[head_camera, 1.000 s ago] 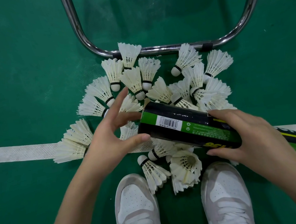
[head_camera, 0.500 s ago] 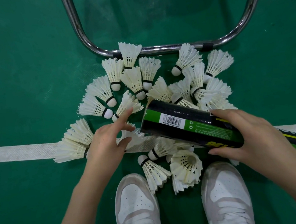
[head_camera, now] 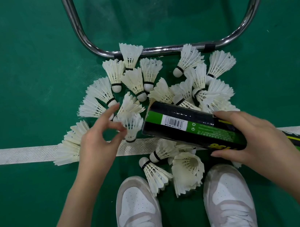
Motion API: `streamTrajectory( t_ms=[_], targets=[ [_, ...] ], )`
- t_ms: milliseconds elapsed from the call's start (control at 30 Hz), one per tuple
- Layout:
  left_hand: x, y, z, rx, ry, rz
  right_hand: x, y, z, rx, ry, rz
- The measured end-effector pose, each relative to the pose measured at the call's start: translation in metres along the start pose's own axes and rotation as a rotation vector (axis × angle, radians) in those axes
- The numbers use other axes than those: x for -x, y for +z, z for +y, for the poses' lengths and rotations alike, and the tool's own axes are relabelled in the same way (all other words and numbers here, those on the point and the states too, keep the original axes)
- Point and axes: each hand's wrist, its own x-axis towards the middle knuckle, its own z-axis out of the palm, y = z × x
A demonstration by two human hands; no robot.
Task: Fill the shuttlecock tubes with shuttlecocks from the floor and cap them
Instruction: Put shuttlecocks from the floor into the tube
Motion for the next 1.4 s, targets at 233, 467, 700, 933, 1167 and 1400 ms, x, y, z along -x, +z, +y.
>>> streamTrajectory(
  t_ms=[233,467,700,933,1167,1400],
  targets=[
    [-0.007,-0.016,0.026,0.375,-0.094,0.164,0.000,0.000,0.000,-0.007,0.008,-0.017],
    [-0.007,-0.024,0.053,0.656,-0.120,0.243,-0.001,0.001,-0.001,-0.009,0.006,-0.008],
    [0.002,-0.011,0.068,0.746,-0.223,0.042,-0.001,0.001,-0.002,-0.013,0.004,-0.015],
    [0.007,0.001,0.069,0.726,-0.218,-0.127,0.000,0.000,-0.001,-0.048,-0.015,-0.005],
    [0.004,0.000,0.068,0.669,-0.207,-0.208,0.002,0.001,0.001,-0.045,-0.022,-0.009],
    [0.004,0.000,0.069,0.613,-0.185,-0.246,0.001,0.000,0.003,-0.034,-0.034,-0.006]
  ],
)
